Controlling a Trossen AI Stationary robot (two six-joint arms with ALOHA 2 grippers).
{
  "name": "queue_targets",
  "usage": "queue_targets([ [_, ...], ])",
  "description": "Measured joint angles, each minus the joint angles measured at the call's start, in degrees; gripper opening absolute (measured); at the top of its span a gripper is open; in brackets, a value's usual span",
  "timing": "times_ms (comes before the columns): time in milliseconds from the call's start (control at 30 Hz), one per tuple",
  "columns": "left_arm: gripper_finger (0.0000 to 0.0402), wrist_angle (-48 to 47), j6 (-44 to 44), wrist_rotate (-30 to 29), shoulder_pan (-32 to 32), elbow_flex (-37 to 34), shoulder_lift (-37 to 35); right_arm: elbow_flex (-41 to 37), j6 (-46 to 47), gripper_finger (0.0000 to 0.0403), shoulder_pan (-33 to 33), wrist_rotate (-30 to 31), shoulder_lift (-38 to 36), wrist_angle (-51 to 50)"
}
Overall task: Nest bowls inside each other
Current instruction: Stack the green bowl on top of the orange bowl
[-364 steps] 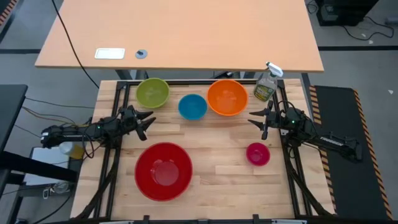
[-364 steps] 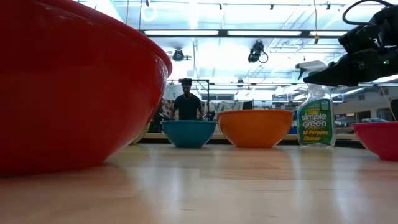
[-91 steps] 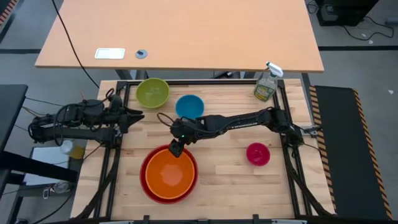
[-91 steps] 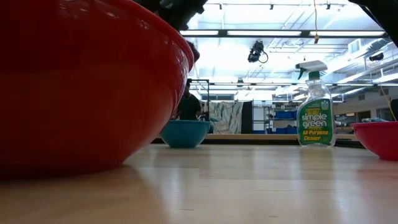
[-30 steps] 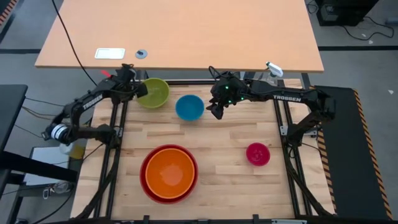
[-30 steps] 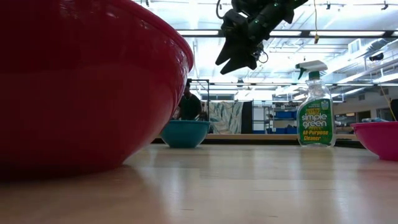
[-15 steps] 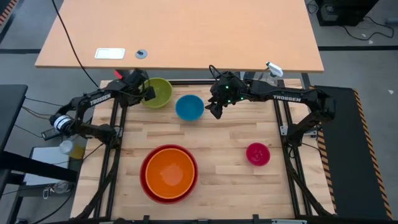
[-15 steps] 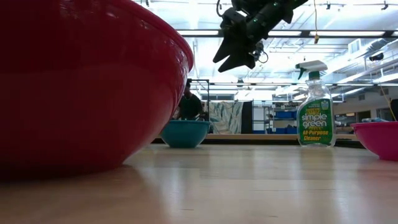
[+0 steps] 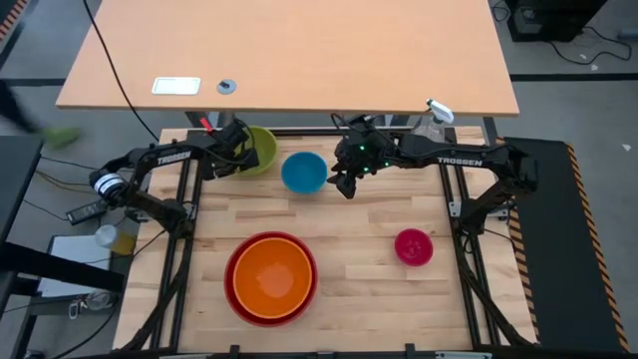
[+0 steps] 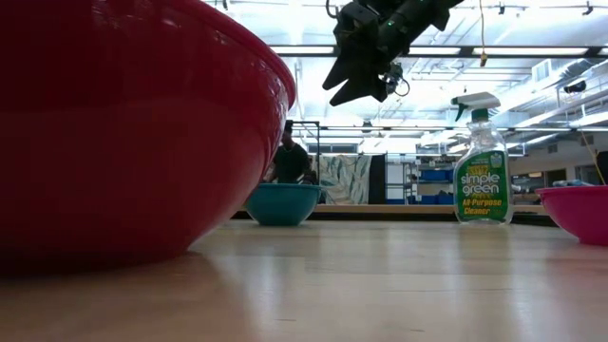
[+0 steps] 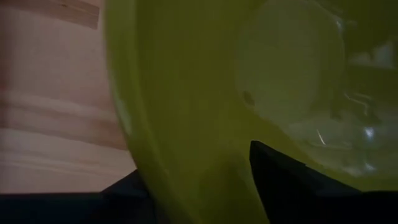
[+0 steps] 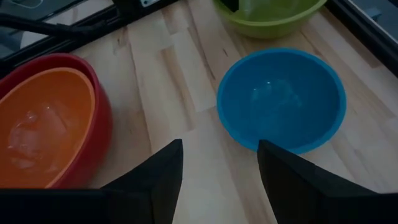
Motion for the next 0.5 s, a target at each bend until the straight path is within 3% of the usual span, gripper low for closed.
queue_targets([
  [500, 0.0028, 1.4, -1.3, 0.3, -0.1, 0.3, -0.1, 0.0, 0.7, 0.0213, 0.2, 0.0, 0.0, -0.1],
])
